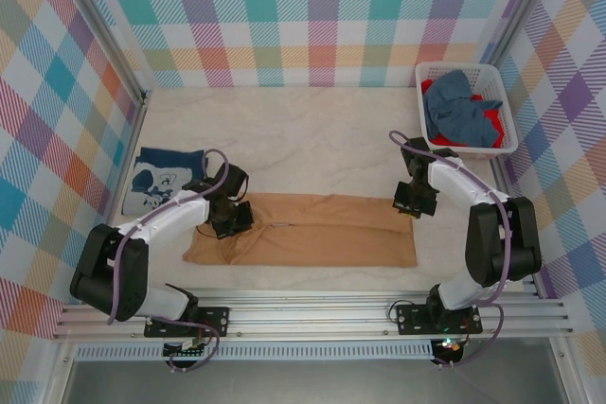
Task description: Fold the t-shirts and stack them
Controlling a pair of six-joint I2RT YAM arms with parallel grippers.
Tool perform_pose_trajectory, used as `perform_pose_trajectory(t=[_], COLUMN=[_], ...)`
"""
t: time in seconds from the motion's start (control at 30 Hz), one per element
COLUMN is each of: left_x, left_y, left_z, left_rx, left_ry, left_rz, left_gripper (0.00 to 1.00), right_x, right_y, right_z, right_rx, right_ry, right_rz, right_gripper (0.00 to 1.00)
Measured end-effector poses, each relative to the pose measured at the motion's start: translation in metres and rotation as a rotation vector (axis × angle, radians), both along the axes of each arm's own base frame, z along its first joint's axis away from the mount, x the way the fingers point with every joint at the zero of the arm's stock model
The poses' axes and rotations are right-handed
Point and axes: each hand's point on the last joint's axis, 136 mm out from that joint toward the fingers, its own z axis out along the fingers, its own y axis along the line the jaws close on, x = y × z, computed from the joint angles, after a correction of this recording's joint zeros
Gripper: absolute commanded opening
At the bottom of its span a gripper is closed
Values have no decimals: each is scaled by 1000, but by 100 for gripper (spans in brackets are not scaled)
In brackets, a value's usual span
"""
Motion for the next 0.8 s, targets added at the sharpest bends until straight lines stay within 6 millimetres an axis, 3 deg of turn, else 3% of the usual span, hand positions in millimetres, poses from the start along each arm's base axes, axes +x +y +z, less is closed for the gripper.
perform_pose_trajectory(t=[0.43, 0.8], left_x=[-25, -39], left_y=[-20, -54], left_z=[5, 10], left_rx=[-58, -113], left_ry=[67, 97], left_rz=[-73, -162], left_gripper=[0, 0], right_x=[-1, -2], right_y=[0, 0], right_z=[-3, -7], right_rx=[-2, -5], right_ry=[11, 27], right_rz=[0, 0], right_gripper=[7, 7])
